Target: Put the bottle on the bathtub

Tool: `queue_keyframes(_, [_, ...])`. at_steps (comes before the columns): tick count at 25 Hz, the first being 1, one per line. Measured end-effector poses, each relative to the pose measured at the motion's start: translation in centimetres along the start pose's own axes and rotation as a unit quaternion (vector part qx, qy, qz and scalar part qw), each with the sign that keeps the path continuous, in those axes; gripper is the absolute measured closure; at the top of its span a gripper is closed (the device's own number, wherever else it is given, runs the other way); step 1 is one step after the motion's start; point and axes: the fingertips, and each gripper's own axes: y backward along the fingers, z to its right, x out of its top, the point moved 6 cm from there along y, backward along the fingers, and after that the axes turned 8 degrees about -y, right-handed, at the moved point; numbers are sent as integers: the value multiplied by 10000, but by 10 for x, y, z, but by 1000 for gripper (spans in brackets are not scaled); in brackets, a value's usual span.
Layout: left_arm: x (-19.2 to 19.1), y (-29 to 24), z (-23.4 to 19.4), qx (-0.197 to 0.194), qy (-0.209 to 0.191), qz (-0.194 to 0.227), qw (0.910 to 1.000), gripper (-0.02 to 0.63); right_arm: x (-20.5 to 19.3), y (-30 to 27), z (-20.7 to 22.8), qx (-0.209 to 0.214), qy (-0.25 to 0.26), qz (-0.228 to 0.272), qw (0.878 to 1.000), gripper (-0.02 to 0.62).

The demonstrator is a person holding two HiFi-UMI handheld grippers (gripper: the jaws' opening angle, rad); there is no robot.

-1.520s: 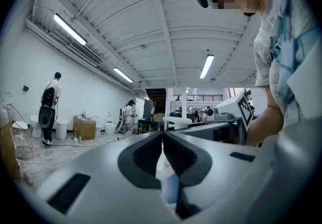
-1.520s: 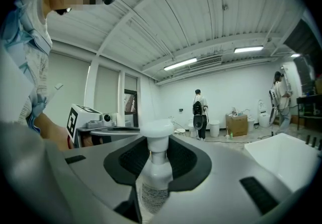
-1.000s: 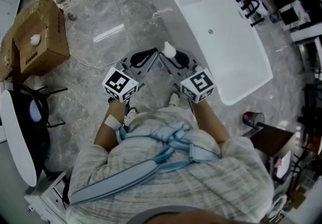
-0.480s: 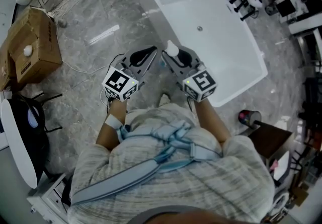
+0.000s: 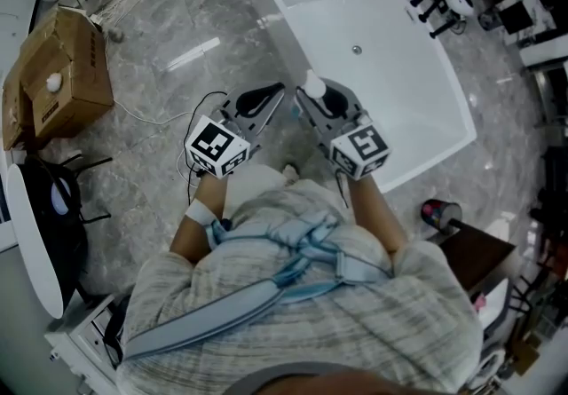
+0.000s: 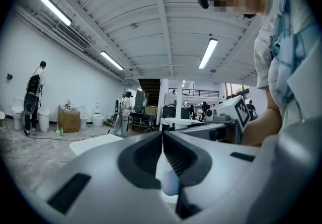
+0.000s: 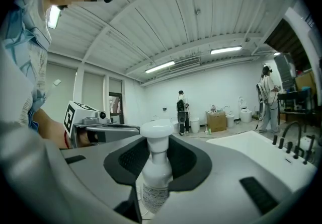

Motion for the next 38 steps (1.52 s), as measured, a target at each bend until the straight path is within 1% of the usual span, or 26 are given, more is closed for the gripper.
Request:
queue_keyframes(5, [-4, -3, -14, 109, 92, 31, 9999, 600, 0, -10, 8, 19, -18, -48, 10000, 483])
queue_keyframes(12, [-13, -12, -49, 83, 156, 79, 9998, 600, 6, -45, 23, 6, 38, -137, 9999, 483])
queue_keyframes(16, [-18, -19, -88, 68, 210, 123, 9997, 600, 14, -79, 38, -37, 23, -163, 9999, 483])
queue_keyframes(22, [-22, -29, -164, 112, 223, 191, 9995, 600, 32, -146, 61, -1, 123, -235, 9996, 483])
queue_keyframes(28, [-12, -41, -238, 55, 13, 293, 9996, 600, 57, -212, 83, -31, 261, -152, 9995, 483])
queue_keyframes(32, [-17, -38, -274, 15, -135, 101, 9999, 600, 66, -250, 91, -40, 375, -55, 9993, 483])
queue_keyframes(38, [-17, -42, -310, 119, -91, 137, 9998, 600, 77, -284, 103, 15, 338, -154, 9993, 483])
